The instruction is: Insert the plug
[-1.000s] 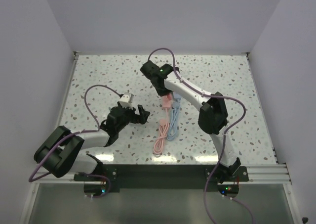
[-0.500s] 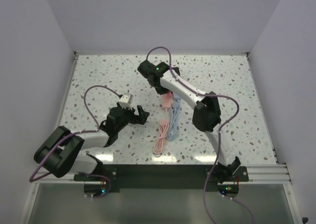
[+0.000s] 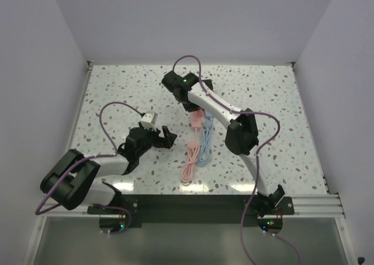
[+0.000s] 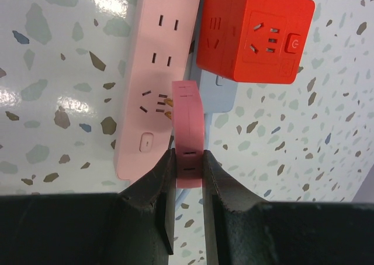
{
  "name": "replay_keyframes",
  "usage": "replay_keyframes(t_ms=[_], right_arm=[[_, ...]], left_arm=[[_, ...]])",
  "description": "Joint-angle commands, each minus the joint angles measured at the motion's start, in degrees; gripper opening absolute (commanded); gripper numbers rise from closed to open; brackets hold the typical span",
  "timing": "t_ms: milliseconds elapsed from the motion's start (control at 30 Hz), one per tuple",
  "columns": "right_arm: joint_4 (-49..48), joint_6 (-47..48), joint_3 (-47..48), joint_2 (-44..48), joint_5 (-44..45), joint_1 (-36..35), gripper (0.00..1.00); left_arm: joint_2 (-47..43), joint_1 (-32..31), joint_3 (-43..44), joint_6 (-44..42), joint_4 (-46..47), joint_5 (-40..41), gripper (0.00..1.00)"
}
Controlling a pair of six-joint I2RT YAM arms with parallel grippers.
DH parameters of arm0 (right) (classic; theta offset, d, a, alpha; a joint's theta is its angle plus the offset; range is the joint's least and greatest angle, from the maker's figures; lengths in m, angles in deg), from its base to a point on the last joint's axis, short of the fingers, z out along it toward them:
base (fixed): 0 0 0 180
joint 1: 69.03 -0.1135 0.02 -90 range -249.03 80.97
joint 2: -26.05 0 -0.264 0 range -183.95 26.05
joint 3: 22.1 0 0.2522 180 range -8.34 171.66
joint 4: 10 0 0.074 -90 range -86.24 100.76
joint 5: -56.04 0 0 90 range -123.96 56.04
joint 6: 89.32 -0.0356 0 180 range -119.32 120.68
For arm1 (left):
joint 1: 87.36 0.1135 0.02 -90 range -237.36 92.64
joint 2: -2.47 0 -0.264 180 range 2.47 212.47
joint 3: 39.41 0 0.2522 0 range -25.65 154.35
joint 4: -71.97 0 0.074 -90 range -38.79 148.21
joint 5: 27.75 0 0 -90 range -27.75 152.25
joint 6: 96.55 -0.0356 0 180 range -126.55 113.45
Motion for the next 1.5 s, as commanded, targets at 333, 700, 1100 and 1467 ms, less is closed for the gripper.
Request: replay_keyframes(t_ms=[333,700,1100,1467], right_arm=[[3.67,-2.29,5.99,-2.40,0.80,-0.84,0.00],[4.64,-2.91,6.78,-3.36,0.89,-1.01,0.00],[4.20,-4.14,7.58,-4.86,2.30,-1.01,0.00],[3.50,-5.28,8.54,-6.97,3.26,-1.10,0.00]], left_arm=[[0.34,0.40,-1.15,0.28,4.42,-1.32,1.00],[0.60,0.40,-1.51,0.19,4.77,-1.85,1.00],[1.39,0.40,-1.86,0.54,5.82,-2.64,1.00],[2.62,0.40,-1.77,0.45,6.26,-2.82,1.00]])
